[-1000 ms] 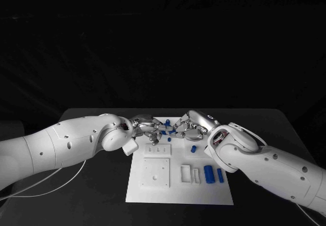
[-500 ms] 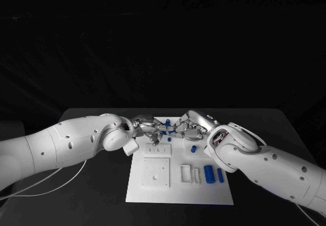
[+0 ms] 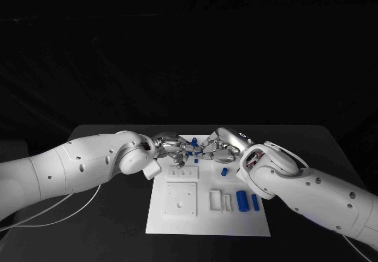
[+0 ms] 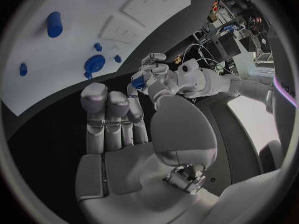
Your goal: Assemble the parts on the task board
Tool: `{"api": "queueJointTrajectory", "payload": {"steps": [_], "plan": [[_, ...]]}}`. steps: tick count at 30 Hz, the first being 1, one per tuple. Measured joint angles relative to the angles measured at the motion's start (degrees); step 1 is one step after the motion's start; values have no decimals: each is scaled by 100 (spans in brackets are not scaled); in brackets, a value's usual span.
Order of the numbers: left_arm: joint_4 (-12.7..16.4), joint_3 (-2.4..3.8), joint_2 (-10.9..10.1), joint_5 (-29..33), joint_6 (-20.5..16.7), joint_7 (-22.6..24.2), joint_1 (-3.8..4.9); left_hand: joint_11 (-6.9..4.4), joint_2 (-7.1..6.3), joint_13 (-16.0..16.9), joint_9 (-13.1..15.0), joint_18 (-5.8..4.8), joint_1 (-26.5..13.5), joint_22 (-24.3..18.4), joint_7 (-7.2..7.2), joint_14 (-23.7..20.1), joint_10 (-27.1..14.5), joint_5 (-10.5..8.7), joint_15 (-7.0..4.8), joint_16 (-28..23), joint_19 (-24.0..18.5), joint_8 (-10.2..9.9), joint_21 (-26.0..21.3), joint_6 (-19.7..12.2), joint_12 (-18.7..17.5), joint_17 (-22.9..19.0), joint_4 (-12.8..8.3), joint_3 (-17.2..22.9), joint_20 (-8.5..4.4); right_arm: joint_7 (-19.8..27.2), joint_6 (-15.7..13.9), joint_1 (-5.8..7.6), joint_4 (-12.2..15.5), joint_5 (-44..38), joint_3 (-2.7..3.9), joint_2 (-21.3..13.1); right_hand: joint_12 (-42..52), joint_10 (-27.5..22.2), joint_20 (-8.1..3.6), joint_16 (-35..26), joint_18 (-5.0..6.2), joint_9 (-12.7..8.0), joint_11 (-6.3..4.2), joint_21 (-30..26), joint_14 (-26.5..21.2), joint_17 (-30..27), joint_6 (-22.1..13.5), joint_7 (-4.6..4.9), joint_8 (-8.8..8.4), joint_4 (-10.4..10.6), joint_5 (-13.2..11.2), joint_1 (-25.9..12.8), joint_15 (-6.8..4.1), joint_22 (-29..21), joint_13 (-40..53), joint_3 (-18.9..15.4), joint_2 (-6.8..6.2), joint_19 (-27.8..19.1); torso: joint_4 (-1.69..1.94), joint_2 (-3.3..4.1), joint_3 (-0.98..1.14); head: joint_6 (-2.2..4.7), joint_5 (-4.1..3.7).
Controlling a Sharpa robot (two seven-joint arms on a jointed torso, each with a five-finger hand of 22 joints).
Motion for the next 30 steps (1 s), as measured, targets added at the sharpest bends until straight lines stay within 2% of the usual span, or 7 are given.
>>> {"api": "queueJointTrajectory", "payload": {"steps": [6,8,13,18,22,23,30], "plan": [[-2,-5,11,54,-17,5,-3,-11,64,24,171,0,-64,0,7,44,53,337,-44,95,0,79,88,-8,25,146,-5,22,0,-2,23,2,-6,2,3,0,-64,0,0,-23,0,-1,0,0,0,0,5,-6,-3,35,2,-2,0,0,-32,-35,-2,0,-1,-1,-1,-10,-2],[2,-7,13,103,-35,5,-4,-22,68,33,364,0,-68,0,8,96,85,429,-51,146,0,79,131,-7,35,210,-5,22,0,-8,24,3,-11,2,4,0,-144,-44,0,-52,0,-1,42,0,0,-9,-16,16,-3,107,25,-79,0,0,-75,-38,-80,0,-1,-1,-1,-14,-3],[32,-9,11,244,-167,-29,-4,-52,65,62,585,0,-115,0,39,138,138,638,-76,228,-33,79,237,24,64,356,-5,21,-32,-11,-7,4,-15,57,5,-34,-747,-528,71,-325,0,-255,230,-578,-146,-211,-890,313,35,423,31,-107,143,-32,-505,-248,-401,-3,-1,-2,-1,-15,-11],[97,-11,-1,272,-397,-139,-4,-111,-13,93,846,0,-296,0,39,299,216,1004,-115,312,11,79,363,24,101,516,-14,13,-76,97,-140,-4,17,591,65,-213,-1187,-1073,227,-552,198,-434,391,-1476,-368,-480,-2089,549,29,931,327,197,282,-331,-1260,-954,-573,0,2,-2,2,-14,-31],[143,-11,-38,155,-613,-280,-4,-113,-15,106,942,0,-369,0,70,341,258,1054,-131,312,11,39,421,54,101,585,-133,84,-75,297,-223,-27,23,1182,305,-377,-1181,-1324,267,-549,279,-461,440,-1811,-460,-520,-2504,600,1,860,923,294,312,-392,-1569,-1498,-375,0,-7,-2,-1,-12,-37],[160,-11,-51,66,-686,-332,-4,-123,-16,106,953,0,-369,-1,81,351,269,1080,-125,312,11,4,437,66,101,597,-157,65,-75,375,-236,-49,37,1341,406,-441,-1151,-1353,267,-529,281,-461,447,-1843,-461,-534,-2505,601,1,793,1008,281,312,-391,-1637,-1563,-327,0,-9,-2,-2,-17,-34],[292,-12,-114,-798,-1035,-629,-6,-144,-26,106,986,0,-389,3,120,431,346,1114,-164,312,41,-91,466,106,45,642,-203,76,-105,717,-253,-97,-48,1940,924,-651,-913,-1363,267,-481,286,-435,439,-1891,-460,-609,-1989,564,1,364,1157,172,312,-278,-1881,-1716,-78,1,-19,-9,5,-35,-17]]}}
